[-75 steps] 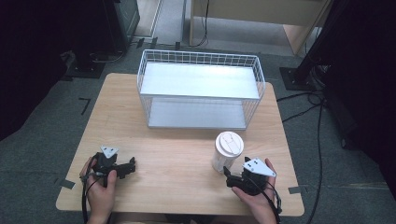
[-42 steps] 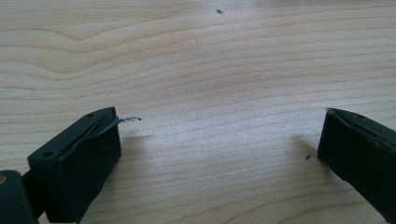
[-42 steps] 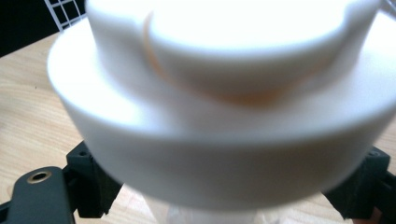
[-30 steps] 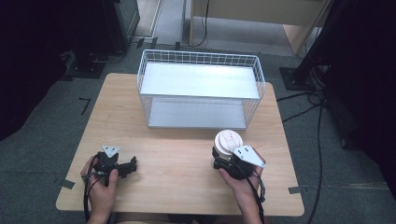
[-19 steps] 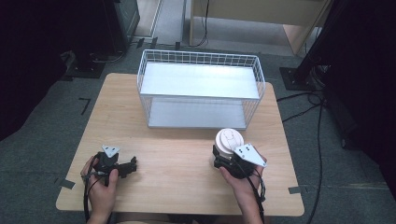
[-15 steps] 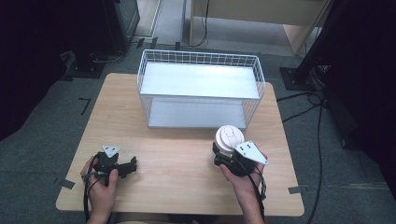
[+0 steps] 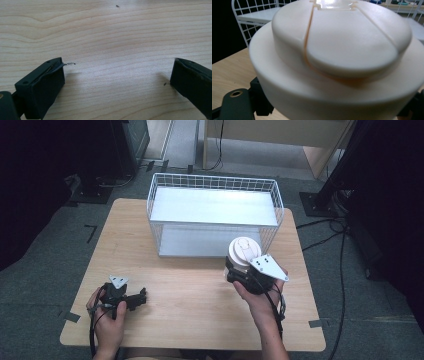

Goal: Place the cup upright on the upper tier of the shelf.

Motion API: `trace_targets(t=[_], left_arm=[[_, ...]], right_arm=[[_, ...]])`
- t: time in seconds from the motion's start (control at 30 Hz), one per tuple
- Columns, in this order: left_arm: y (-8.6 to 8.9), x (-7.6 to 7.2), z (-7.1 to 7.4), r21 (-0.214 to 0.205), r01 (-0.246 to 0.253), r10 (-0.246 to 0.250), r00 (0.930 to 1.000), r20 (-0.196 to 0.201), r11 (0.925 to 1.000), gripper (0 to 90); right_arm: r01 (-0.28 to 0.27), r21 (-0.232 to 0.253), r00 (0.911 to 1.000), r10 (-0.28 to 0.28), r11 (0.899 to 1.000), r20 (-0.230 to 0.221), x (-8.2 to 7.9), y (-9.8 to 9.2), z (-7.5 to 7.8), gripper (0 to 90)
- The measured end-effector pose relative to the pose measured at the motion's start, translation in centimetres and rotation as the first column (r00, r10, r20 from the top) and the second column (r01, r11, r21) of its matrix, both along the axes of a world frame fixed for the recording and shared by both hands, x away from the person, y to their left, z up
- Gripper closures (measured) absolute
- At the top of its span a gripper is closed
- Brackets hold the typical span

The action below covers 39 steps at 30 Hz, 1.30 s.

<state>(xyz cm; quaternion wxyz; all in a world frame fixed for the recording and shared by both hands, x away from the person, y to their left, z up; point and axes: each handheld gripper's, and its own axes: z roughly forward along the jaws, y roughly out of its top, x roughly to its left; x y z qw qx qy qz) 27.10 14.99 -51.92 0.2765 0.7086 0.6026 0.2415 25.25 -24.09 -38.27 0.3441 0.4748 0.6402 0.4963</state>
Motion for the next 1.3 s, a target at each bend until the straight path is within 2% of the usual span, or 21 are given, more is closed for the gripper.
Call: trace_targets(t=[0.3, 0.47, 0.63, 0.8, 0.9, 0.97, 1.13, 1.3], left_arm=[[0.0, 0.0, 0.0, -0.002, -0.002, 0.002, 1.0000, 0.002, 1.0000, 0.0], [0.0, 0.0, 0.0, -0.001, -0.002, 0.002, 1.0000, 0.002, 1.0000, 0.0], [0.0, 0.0, 0.0, -0.002, -0.002, 0.002, 1.0000, 0.002, 1.0000, 0.0], [0.0, 0.0, 0.0, -0.003, -0.004, 0.004, 1.0000, 0.003, 1.0000, 0.0], [0.0, 0.0, 0.0, -0.004, -0.004, 0.004, 1.0000, 0.004, 1.0000, 0.0], [0.0, 0.0, 0.0, -0.002, -0.002, 0.002, 1.0000, 0.002, 1.0000, 0.0], [0.0, 0.0, 0.0, -0.002, -0.002, 0.002, 1.0000, 0.002, 1.0000, 0.0], [0.0, 0.0, 0.0, -0.002, -0.003, 0.003, 1.0000, 0.002, 1.0000, 0.0]], right_arm=[[0.011, -0.007, 0.9991, -0.011, 1.000, 0.041, 1.3, 0.2, 2.7, 15.9], [0.019, 0.008, 0.9970, -0.020, 1.000, 0.075, 2.0, 0.1, 4.3, 15.9], [0.027, 0.018, 0.9953, -0.028, 0.999, 0.093, 2.6, 0.1, 5.3, 15.9], [0.028, 0.025, 0.9900, -0.031, 0.999, 0.138, 3.7, 0.3, 7.1, 15.9], [0.025, 0.030, 0.9887, -0.029, 0.999, 0.147, 4.0, 0.4, 7.7, 16.0], [0.023, 0.031, 0.9861, -0.028, 0.999, 0.164, 4.4, 0.7, 8.6, 15.9], [0.017, 0.027, 0.9822, -0.022, 0.999, 0.187, 5.2, 1.3, 9.6, 16.0], [0.014, 0.037, 0.9791, -0.022, 0.999, 0.202, 6.6, 1.9, 10.5, 16.0]])
